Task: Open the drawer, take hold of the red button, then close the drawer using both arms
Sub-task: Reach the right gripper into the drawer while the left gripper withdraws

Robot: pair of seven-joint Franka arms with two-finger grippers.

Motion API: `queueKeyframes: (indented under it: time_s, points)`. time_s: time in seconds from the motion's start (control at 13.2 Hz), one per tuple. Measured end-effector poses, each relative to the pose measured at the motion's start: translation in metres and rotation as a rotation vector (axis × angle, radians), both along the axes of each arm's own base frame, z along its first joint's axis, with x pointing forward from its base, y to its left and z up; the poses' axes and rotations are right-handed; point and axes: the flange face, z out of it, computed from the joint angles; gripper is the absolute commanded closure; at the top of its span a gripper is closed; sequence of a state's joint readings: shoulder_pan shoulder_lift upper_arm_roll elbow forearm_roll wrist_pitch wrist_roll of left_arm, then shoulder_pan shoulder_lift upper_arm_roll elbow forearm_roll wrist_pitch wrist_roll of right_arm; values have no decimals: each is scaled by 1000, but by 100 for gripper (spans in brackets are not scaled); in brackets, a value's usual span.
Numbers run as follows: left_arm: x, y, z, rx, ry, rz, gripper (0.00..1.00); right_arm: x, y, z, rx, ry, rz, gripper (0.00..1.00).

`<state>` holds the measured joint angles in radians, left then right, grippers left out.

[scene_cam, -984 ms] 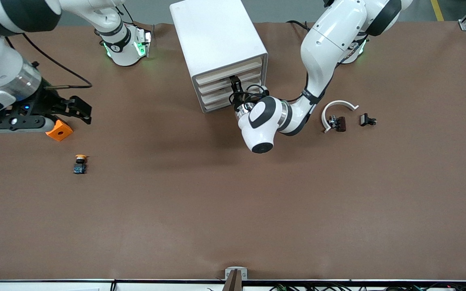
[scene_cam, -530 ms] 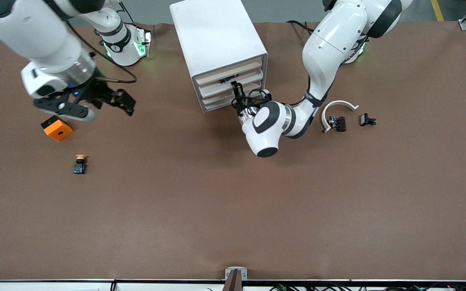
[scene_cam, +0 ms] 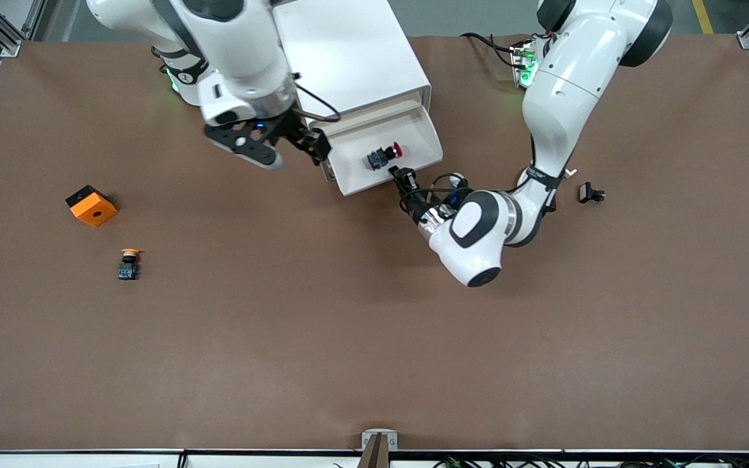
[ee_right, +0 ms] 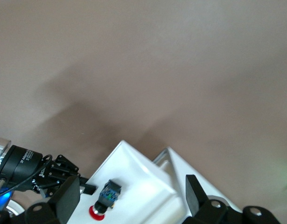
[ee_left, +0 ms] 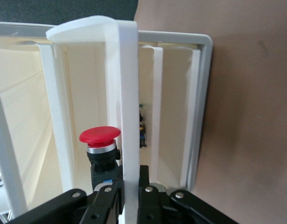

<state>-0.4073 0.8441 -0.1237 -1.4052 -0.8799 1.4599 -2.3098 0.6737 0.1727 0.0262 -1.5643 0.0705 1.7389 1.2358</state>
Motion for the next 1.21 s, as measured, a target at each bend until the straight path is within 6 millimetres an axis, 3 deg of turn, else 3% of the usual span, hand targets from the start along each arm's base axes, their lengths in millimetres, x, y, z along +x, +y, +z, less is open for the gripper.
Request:
queueKeyframes:
  time_s: [0.15,0.3,0.38,0.45,0.61,0.76,0.98,1.21]
  points:
    - [9,7,2,-22,-23,11,61,-8,34,-27,1,1,-86,0]
    - [16,13,4,-46,-49,20,19,-17,65,-55,10,-6,-103,0]
    - [22,19,6,-57,-60,28,6,-23,81,-72,3,1,-110,0]
    - [28,25,8,-70,-73,36,0,-27,93,-88,2,2,-128,0]
    - [45,38,18,-92,-106,59,0,-25,105,-113,6,-1,-164,0]
    - [69,60,32,-123,-164,89,0,-18,103,-131,-13,9,-183,0]
    - [107,122,42,-168,-306,106,0,-16,101,-148,-41,29,-196,0]
    - [116,162,53,-158,-431,-15,0,-27,111,-169,-71,51,-216,0]
